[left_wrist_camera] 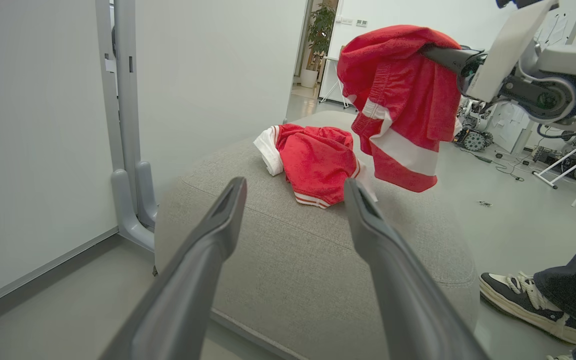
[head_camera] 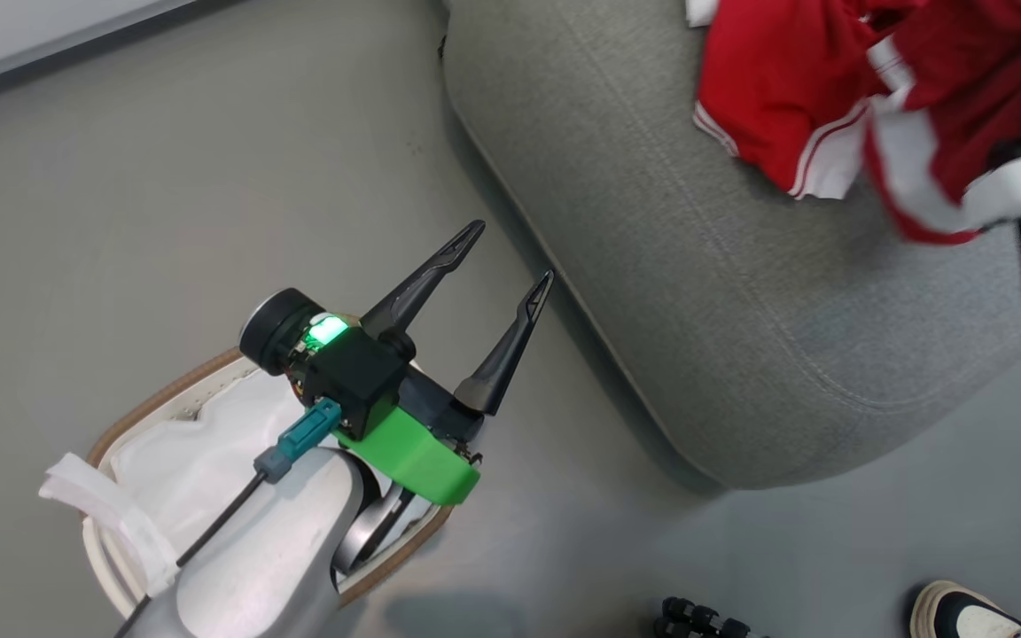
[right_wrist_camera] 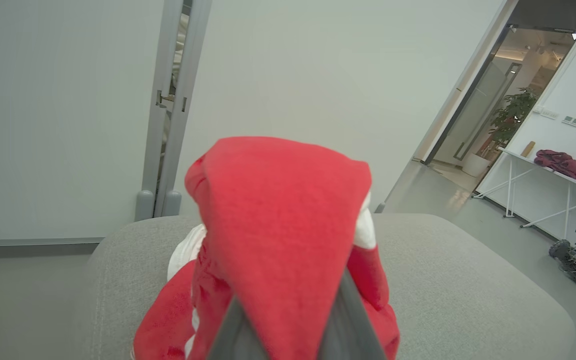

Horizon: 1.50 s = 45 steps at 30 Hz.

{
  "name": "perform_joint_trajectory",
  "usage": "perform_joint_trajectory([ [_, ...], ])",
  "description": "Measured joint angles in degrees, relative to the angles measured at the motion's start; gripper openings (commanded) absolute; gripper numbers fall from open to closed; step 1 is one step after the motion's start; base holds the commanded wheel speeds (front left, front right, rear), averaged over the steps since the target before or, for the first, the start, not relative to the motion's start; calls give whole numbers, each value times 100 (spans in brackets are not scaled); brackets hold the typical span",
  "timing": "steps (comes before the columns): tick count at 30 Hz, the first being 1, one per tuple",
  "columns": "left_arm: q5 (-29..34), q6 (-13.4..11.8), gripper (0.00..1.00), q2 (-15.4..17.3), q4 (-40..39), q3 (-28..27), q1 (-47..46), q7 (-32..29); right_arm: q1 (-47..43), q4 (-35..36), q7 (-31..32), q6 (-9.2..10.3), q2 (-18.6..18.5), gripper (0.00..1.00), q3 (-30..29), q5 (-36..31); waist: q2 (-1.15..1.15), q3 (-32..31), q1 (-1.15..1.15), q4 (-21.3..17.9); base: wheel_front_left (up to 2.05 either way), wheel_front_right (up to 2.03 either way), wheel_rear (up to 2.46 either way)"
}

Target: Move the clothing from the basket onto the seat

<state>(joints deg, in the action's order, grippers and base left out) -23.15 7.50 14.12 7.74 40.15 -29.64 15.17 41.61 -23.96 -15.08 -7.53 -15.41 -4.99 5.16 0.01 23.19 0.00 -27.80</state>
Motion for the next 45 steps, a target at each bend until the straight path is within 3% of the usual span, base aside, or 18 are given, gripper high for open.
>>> perform_joint_trajectory([
  [10, -99, 1, 100, 165, 4, 51, -303, 0, 1360, -1313, 15, 0, -723, 0, -1183, -844, 0, 461, 0, 602, 0, 0, 0],
  [15, -108, 1, 100, 291, 18, -29, -394, 0, 1555, -1839, 18, 0, -720, 0, -1987, -1291, 0, 695, 0, 916, 0, 0, 0],
  [16, -135, 1, 100, 300, 30, -67, -394, 0, 1552, -1926, 18, 0, -702, 7, -2140, -1429, -1, 739, 1, 984, 0, 0, 0],
  [17, -142, 1, 100, 311, 49, -111, -394, 0, 1537, -1991, 16, 0, -670, 33, -2329, -1530, 0, 779, 1, 1051, 0, 0, 0],
  [18, -141, 1, 100, 325, 70, -158, -393, 0, 1514, -2036, 16, 0, -635, 84, -2449, -1613, 0, 808, 1, 1104, 0, 0, 0],
  [19, -142, 1, 100, 328, 97, -260, -388, 0, 1462, -2087, 16, 0, -584, 97, -2581, -1736, 0, 843, 0, 1168, 0, 0, 0],
  [20, -141, 0, 100, 345, 118, -346, -387, 0, 1414, -2150, 14, 0, -523, 100, -2683, -1798, 0, 873, 0, 1224, 0, 0, 0],
  [27, -35, 1, 100, 442, 257, -832, -227, 0, 1006, -1960, 9, 0, -76, 100, -2889, -1822, -1, 918, 1, 1412, 0, 0, 0],
  [37, 302, 1, 100, 250, 407, -1884, 280, 0, -576, -516, 9, 0, 631, 100, -2145, -1026, -1, 530, 0, 1433, 0, 0, 0],
  [45, 499, 0, 100, -172, 520, -2540, 689, 0, -1272, -10, 9, 0, 1017, 100, -1504, -570, -1, 183, 0, 1663, 0, 0, 0],
])
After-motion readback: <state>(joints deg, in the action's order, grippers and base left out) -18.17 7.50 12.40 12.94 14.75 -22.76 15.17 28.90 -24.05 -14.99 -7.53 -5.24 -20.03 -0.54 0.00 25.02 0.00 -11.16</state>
